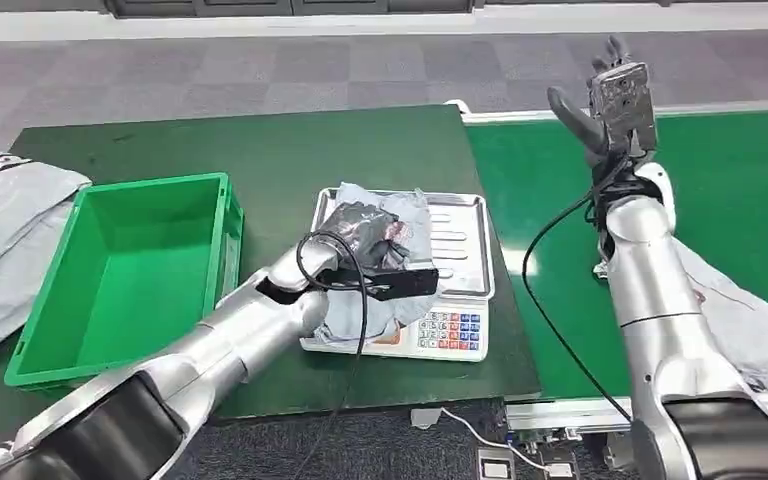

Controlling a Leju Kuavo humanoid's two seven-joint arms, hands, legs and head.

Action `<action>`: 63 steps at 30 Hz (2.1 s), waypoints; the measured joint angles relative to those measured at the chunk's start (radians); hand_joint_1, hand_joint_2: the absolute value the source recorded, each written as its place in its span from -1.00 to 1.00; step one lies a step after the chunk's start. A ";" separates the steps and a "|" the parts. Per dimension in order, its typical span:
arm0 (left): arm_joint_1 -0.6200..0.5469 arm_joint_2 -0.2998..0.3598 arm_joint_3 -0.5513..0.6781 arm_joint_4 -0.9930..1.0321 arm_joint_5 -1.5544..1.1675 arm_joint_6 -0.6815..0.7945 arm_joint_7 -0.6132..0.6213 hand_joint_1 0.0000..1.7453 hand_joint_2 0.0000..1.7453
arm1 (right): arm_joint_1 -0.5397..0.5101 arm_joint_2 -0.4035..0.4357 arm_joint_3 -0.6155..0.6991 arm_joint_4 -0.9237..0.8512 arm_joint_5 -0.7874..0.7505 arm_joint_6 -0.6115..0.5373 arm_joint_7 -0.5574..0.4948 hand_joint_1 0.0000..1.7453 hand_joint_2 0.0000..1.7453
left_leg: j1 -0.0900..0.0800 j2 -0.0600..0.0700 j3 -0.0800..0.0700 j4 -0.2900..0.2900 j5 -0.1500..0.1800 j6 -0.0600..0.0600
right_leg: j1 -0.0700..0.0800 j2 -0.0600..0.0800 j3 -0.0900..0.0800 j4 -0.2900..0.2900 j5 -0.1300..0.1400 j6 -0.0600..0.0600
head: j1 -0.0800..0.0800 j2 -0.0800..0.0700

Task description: Moved the parcel from conveyor to table for the left to box.

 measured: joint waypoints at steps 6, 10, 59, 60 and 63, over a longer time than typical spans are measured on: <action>-0.082 0.000 0.104 -0.119 0.027 -0.049 -0.002 1.00 1.00 | 0.168 -0.034 -0.018 -0.150 0.015 -0.014 0.011 -1.00 1.00 | -0.001 -0.003 -0.003 0.001 -0.002 0.002 | -0.001 -0.002 -0.001 0.000 -0.001 0.002 | 0.000 0.000; -0.084 0.000 0.127 -0.148 0.024 -0.047 -0.009 1.00 1.00 | 0.214 -0.044 -0.032 -0.207 0.025 -0.010 0.017 -1.00 1.00 | -0.002 0.001 -0.003 0.001 -0.003 0.002 | -0.002 0.000 -0.003 0.000 -0.001 0.002 | 0.000 0.000; 0.357 0.541 0.678 -0.341 -0.514 0.264 0.248 -1.00 1.00 | 0.450 -0.235 -0.138 -0.341 0.024 0.043 0.112 -1.00 1.00 | 0.000 0.010 -0.006 -0.002 -0.005 -0.003 | 0.000 0.012 -0.010 0.000 -0.003 -0.001 | 0.000 0.000; 0.365 0.540 0.687 -0.353 -0.493 0.249 0.231 -1.00 1.00 | 0.449 -0.237 -0.138 -0.340 0.039 0.042 0.127 -1.00 1.00 | 0.000 0.010 -0.006 -0.002 -0.005 -0.003 | 0.000 0.012 -0.010 0.000 -0.003 -0.001 | 0.000 0.000; 0.365 0.540 0.687 -0.353 -0.493 0.249 0.231 -1.00 1.00 | 0.449 -0.237 -0.138 -0.340 0.039 0.042 0.127 -1.00 1.00 | 0.000 0.010 -0.006 -0.002 -0.005 -0.003 | 0.000 0.012 -0.010 0.000 -0.003 -0.001 | 0.000 0.000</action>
